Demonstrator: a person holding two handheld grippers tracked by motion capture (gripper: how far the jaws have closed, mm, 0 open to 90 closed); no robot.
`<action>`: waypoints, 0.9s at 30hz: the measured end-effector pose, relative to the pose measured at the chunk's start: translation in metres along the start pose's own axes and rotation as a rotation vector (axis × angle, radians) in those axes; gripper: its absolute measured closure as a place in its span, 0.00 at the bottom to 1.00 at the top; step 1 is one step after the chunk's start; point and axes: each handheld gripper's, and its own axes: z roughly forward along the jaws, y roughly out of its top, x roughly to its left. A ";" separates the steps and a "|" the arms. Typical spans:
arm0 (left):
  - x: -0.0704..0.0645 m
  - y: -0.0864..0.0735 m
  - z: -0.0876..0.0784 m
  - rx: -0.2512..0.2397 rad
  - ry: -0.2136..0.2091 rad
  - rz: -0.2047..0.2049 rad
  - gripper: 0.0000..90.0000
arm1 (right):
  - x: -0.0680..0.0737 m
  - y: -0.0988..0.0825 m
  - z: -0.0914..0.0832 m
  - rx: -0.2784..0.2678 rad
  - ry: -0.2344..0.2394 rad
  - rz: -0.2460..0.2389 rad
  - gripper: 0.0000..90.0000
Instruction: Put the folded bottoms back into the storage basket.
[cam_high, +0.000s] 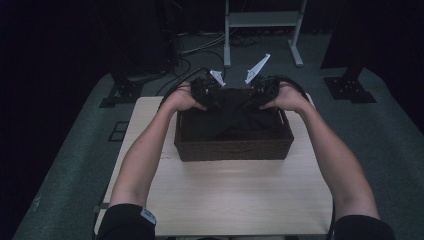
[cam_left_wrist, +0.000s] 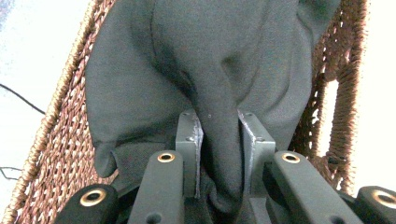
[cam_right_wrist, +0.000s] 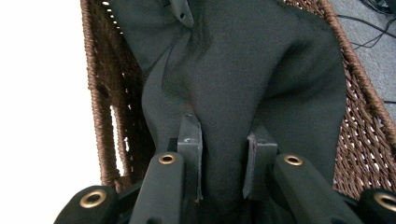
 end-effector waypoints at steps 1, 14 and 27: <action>0.001 0.000 0.001 0.009 0.000 0.009 0.80 | 0.000 -0.001 0.001 -0.005 0.001 0.003 0.80; -0.004 -0.002 0.021 0.020 -0.008 0.004 0.81 | -0.001 -0.019 0.014 0.000 0.017 0.032 0.80; -0.004 -0.004 0.032 0.041 -0.009 -0.013 0.81 | -0.004 -0.022 0.022 0.027 0.017 0.046 0.80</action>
